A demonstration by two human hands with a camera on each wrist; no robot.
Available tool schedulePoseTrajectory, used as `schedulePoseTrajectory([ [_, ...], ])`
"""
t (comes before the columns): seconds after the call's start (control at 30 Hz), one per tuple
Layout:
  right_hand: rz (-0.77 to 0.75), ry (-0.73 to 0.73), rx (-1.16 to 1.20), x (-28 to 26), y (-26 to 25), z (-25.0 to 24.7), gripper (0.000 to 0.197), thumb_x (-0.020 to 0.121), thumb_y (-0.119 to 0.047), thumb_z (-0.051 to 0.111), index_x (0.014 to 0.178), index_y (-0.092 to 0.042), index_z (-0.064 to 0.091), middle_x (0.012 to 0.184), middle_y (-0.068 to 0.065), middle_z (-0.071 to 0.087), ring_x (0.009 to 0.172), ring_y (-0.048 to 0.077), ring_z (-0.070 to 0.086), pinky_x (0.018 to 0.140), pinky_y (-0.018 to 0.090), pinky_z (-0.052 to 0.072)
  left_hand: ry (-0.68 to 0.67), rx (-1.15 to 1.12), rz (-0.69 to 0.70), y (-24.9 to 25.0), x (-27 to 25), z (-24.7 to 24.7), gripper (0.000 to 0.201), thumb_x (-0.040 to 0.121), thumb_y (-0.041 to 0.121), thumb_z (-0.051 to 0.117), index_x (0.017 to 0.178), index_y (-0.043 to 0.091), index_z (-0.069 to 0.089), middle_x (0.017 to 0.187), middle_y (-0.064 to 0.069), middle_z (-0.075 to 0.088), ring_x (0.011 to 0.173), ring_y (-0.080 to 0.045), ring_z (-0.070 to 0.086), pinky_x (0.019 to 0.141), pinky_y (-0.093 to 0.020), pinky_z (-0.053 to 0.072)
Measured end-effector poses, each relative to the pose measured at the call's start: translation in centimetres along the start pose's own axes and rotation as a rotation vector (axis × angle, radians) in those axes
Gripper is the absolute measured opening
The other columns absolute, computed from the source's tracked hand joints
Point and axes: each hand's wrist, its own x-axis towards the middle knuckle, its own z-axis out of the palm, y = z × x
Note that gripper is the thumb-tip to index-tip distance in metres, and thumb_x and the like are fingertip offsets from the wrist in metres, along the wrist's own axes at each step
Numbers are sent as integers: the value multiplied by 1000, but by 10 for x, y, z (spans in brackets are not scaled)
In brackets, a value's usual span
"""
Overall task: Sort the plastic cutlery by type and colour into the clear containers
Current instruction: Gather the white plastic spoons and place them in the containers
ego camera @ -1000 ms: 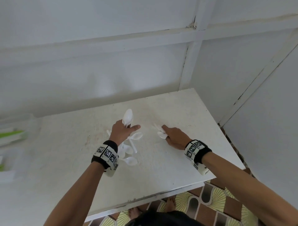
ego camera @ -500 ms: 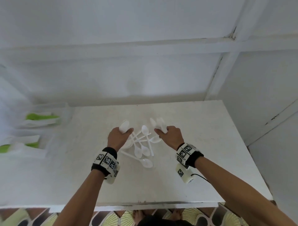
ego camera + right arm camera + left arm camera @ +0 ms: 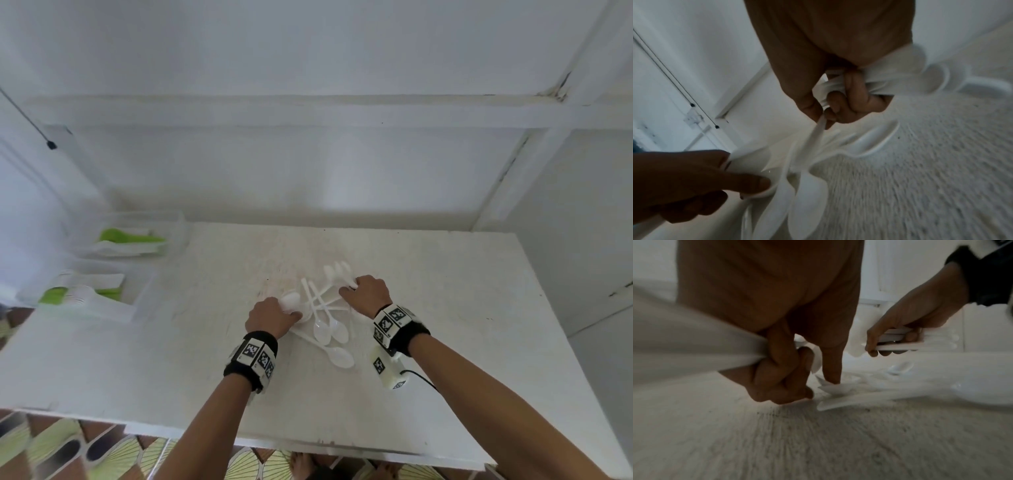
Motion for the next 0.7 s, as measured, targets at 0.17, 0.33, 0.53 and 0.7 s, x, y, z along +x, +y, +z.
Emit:
schedulePoseTrajectory([
  [0.17,-162,141,138,-7,-15,-28,36,91,-29,58,63,-9,47,63,11,67,53,22,56,59,34,45,52,-30,50,-1,10,-12,39,89,37,70,115,10,68,105,-10,70,95,-28,66,70,-30,46],
  [0.33,-214,94,61,5,-27,-35,33,96,-28,57,68,-18,44,62,2,57,62,23,56,54,30,41,184,37,75,-2,14,-47,24,90,35,69,90,11,71,77,-1,61,71,-22,60,62,-29,44],
  [0.53,-211,52,75,19,-40,-20,57,84,-66,62,98,-12,66,92,-2,68,89,22,62,85,37,52,235,-134,190,-3,20,-85,18,82,33,74,76,24,59,70,6,59,73,-22,63,61,-27,42],
  [0.7,-287,-167,281,9,-72,-7,38,83,-57,75,94,-21,69,88,-11,67,82,11,63,73,24,51,231,-350,308,9,25,-99,21,83,25,77,73,23,59,68,8,60,64,-12,57,55,-25,40],
])
